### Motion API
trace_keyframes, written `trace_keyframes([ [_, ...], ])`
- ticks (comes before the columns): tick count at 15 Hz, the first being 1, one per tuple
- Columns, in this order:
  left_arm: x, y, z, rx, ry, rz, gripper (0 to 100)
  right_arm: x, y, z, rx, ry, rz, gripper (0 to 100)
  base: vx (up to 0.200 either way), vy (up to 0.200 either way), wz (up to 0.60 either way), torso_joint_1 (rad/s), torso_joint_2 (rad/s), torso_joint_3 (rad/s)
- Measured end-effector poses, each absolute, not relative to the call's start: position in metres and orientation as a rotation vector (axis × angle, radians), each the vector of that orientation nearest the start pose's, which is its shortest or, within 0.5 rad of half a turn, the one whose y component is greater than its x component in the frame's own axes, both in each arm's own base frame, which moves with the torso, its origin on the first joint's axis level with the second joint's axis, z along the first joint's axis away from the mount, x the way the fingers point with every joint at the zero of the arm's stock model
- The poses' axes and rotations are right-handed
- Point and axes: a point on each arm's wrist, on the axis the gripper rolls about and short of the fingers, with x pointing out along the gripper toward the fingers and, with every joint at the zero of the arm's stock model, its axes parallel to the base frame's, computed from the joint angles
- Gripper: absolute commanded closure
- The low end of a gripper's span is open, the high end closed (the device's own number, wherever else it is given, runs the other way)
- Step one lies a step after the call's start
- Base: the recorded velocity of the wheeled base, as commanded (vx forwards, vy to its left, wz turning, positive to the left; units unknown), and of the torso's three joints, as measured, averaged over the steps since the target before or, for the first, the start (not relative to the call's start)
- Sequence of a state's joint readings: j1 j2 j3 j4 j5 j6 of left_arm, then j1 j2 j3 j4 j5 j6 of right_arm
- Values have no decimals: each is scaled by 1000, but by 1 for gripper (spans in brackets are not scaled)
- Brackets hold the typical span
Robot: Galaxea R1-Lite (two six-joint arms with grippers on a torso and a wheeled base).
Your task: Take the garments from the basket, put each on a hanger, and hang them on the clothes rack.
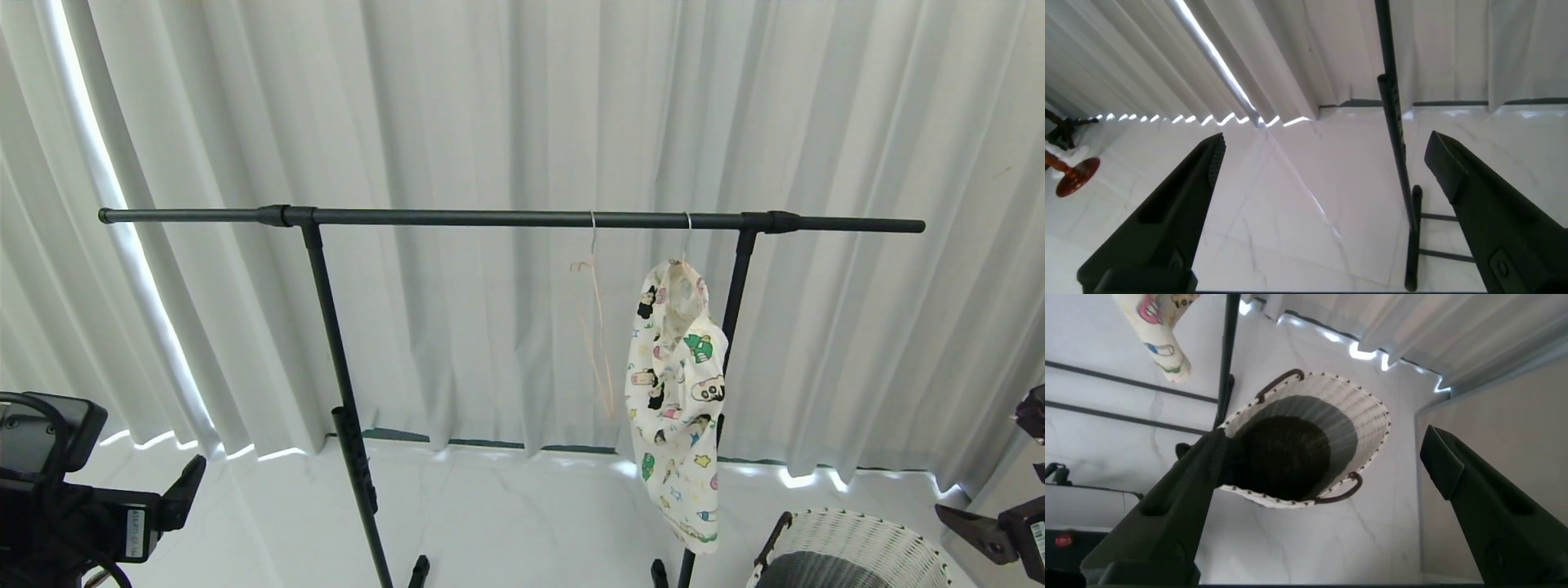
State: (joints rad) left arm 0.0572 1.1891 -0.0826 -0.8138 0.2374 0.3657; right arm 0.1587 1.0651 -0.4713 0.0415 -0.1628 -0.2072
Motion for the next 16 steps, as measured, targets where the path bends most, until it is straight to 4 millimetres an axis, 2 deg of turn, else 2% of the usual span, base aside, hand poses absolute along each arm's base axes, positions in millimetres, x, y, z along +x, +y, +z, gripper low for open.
trace_keyframes([
  [16,129,13,123,387,356,235,0,118,15,162,-326,637,68,0,0,0,0,-204,491,287],
])
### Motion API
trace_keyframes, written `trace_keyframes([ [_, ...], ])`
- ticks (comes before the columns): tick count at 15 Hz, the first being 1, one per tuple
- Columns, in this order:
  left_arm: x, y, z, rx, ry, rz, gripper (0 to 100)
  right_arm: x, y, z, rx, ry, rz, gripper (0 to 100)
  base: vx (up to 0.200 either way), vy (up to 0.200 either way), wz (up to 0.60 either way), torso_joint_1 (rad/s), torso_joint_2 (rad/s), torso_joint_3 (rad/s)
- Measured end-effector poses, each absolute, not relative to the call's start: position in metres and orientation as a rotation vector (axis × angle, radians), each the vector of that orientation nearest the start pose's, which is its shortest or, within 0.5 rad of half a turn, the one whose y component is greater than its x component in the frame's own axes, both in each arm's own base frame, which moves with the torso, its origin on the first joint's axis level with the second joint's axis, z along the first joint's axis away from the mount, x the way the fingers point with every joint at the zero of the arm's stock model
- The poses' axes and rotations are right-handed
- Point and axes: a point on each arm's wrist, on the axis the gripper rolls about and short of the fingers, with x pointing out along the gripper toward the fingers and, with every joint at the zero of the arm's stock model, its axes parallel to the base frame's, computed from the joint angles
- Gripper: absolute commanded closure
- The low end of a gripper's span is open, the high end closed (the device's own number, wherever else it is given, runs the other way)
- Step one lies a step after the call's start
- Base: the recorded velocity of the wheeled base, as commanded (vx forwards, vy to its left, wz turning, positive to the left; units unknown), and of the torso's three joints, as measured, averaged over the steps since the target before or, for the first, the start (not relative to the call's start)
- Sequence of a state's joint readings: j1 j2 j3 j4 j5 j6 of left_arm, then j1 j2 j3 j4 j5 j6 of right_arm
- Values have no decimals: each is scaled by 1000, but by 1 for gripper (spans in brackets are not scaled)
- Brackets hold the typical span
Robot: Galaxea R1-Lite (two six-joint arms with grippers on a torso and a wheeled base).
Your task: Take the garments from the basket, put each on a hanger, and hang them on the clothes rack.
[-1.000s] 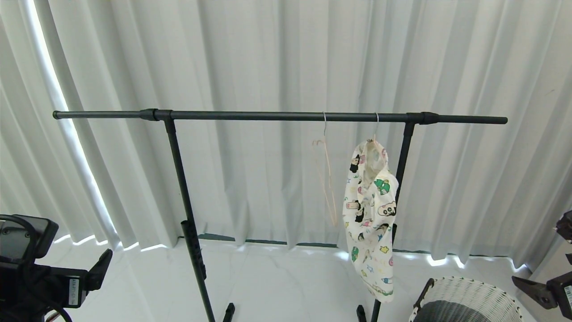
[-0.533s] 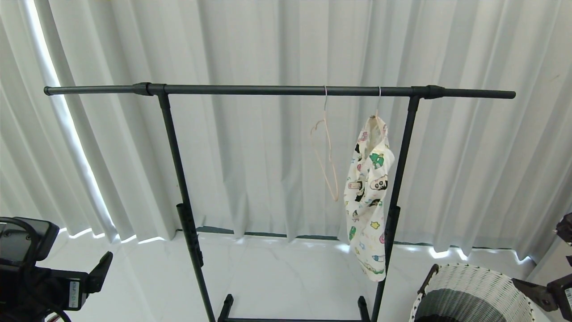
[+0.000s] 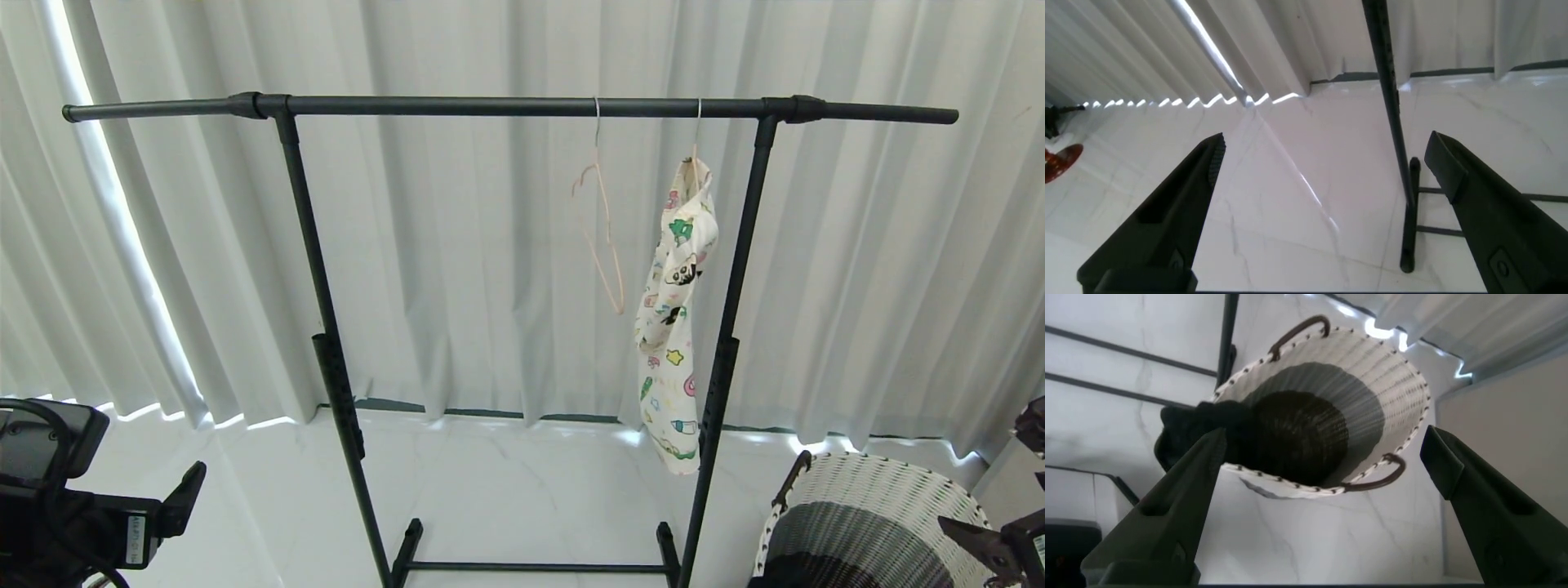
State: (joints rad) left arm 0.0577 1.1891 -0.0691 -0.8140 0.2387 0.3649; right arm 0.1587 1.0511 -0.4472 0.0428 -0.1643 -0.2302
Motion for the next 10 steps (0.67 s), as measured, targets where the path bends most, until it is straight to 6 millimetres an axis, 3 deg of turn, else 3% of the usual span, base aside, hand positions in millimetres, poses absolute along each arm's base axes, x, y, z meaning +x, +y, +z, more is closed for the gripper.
trace_keyframes([
  [5,129,13,123,392,356,232,0,117,15,159,-327,644,69,0,0,0,0,-119,428,277],
  [10,131,7,127,394,329,190,0,113,15,148,-400,685,125,0,200,0,0,7,-10,7],
])
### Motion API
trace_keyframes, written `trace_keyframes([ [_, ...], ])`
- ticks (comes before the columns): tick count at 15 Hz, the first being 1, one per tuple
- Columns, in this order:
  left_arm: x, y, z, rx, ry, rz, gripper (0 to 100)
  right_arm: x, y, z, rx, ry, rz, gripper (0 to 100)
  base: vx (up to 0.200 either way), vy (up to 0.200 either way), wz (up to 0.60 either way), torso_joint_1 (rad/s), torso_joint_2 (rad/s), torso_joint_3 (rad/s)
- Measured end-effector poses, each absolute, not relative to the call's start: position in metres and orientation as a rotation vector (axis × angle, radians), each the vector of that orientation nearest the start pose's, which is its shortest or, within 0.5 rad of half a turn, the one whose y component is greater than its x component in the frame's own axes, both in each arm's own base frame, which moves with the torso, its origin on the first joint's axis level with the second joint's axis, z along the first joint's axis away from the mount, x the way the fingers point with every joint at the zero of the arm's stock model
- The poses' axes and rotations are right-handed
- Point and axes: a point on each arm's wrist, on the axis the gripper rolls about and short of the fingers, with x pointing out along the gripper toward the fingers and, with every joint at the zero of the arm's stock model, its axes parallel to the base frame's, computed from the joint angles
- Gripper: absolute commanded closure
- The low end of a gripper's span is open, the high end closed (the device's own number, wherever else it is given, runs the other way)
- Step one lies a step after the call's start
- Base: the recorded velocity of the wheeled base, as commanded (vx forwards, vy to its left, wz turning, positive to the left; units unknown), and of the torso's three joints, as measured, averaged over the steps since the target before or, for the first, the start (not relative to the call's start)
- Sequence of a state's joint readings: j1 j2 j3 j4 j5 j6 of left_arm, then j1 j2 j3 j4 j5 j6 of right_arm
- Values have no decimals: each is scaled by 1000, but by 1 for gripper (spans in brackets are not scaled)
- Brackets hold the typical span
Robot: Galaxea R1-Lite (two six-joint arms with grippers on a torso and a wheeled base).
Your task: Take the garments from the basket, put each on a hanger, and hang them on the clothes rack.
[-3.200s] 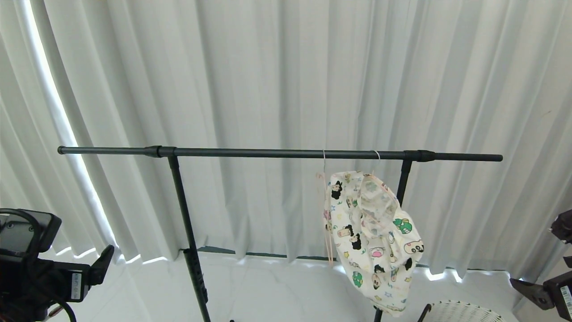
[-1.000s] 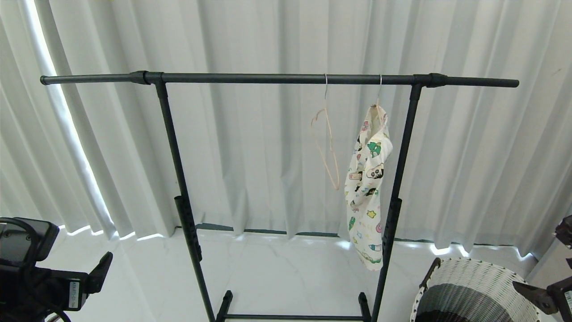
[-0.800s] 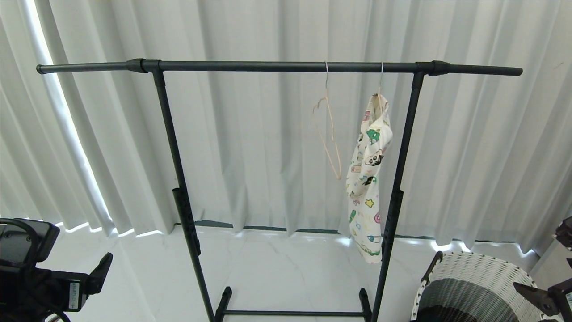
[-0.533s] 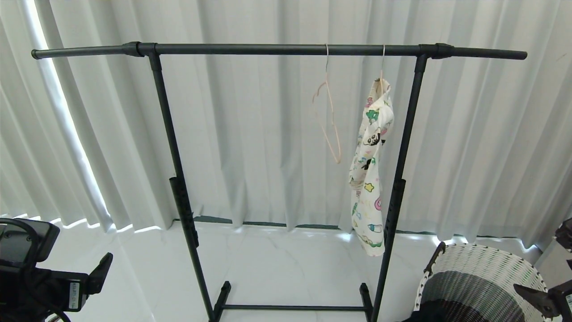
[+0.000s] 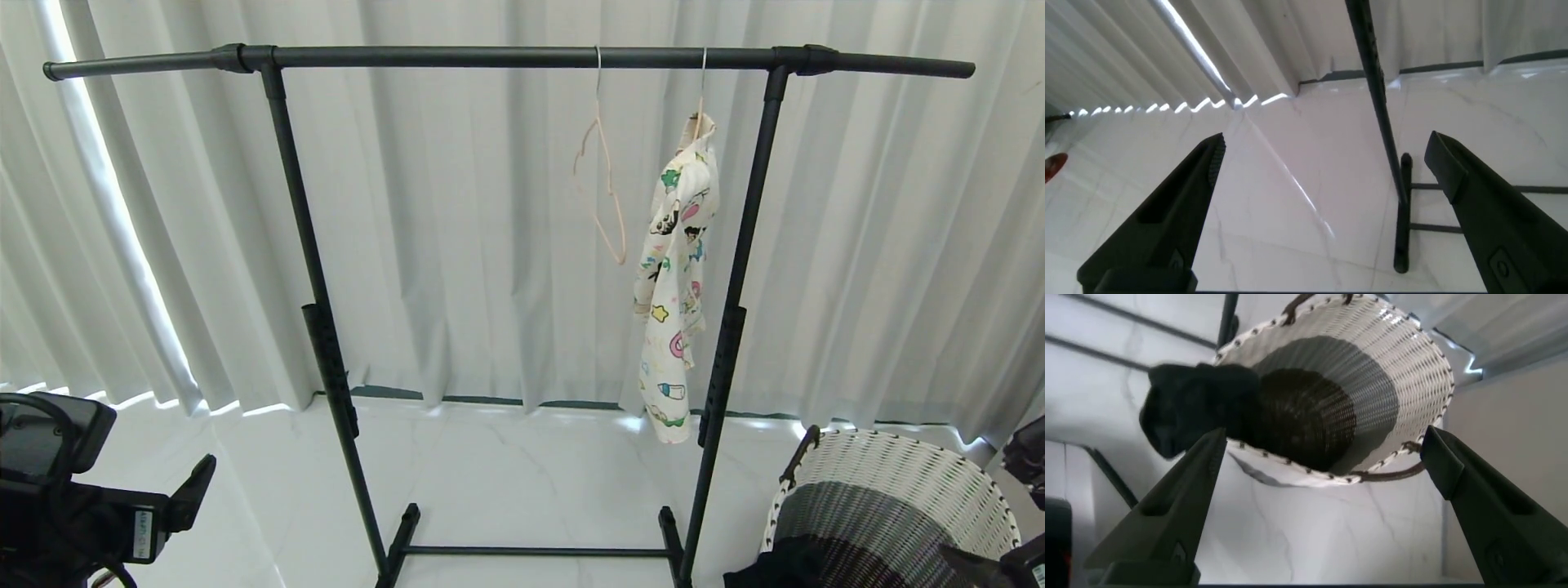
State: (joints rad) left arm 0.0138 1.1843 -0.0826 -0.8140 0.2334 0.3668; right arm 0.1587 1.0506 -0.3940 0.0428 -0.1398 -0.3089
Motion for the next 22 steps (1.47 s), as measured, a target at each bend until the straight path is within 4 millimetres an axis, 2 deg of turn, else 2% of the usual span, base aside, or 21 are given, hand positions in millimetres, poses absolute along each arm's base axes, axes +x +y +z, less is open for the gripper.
trace_keyframes([
  [4,131,2,126,400,325,153,0,109,15,139,-456,711,182,0,50,0,0,-46,101,79],
  [8,130,1,126,391,322,145,0,102,16,120,-564,768,325,0,0,0,0,0,0,0],
  [12,128,-12,127,322,290,50,0,104,22,101,-636,844,420,0,0,0,0,0,0,0],
  [18,124,-17,121,326,309,5,0,136,43,71,-680,856,512,0,0,0,0,0,0,0],
  [22,123,-17,120,327,311,2,0,156,52,51,-710,893,505,0,0,0,0,0,0,0],
])
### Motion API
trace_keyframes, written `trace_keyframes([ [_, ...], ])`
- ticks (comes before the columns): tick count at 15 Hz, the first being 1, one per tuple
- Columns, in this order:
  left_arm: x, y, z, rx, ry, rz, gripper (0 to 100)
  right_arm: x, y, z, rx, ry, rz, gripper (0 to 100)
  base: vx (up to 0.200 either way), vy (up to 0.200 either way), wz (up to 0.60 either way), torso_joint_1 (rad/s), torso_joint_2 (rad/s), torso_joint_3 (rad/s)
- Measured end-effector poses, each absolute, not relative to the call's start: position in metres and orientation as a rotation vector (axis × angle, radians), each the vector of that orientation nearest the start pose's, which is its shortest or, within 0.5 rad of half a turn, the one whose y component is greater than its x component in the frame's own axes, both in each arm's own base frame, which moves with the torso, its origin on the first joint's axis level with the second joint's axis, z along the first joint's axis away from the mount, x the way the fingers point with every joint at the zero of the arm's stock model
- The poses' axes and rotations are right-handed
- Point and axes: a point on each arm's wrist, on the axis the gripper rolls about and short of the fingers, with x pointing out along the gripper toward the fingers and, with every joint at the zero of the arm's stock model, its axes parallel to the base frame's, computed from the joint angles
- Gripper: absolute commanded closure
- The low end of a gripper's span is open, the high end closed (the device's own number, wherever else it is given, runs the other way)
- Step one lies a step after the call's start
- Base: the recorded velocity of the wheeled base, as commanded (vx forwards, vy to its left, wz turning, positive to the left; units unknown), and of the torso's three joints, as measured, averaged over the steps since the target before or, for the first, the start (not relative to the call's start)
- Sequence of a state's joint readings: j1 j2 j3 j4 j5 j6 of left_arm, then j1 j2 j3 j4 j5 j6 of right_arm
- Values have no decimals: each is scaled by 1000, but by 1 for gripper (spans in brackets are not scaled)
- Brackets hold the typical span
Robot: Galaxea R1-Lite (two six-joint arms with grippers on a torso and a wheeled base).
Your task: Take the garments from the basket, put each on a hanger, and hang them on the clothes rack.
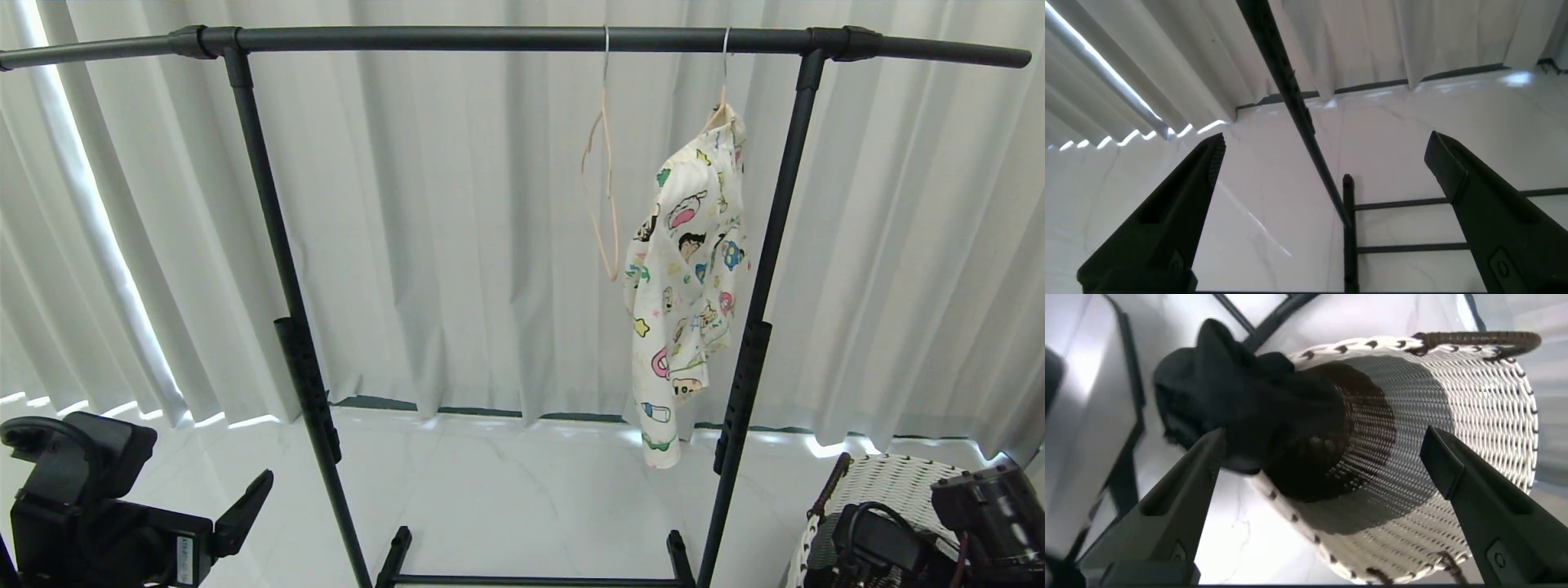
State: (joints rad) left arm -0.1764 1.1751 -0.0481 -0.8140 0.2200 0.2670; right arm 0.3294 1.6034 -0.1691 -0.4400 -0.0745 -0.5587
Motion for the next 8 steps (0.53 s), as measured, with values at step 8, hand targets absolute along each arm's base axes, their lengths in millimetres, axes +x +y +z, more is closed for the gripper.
trace_keyframes([
  [8,124,-17,119,328,319,-2,0,157,55,34,-736,982,532,0,0,0,0,0,0,0],
])
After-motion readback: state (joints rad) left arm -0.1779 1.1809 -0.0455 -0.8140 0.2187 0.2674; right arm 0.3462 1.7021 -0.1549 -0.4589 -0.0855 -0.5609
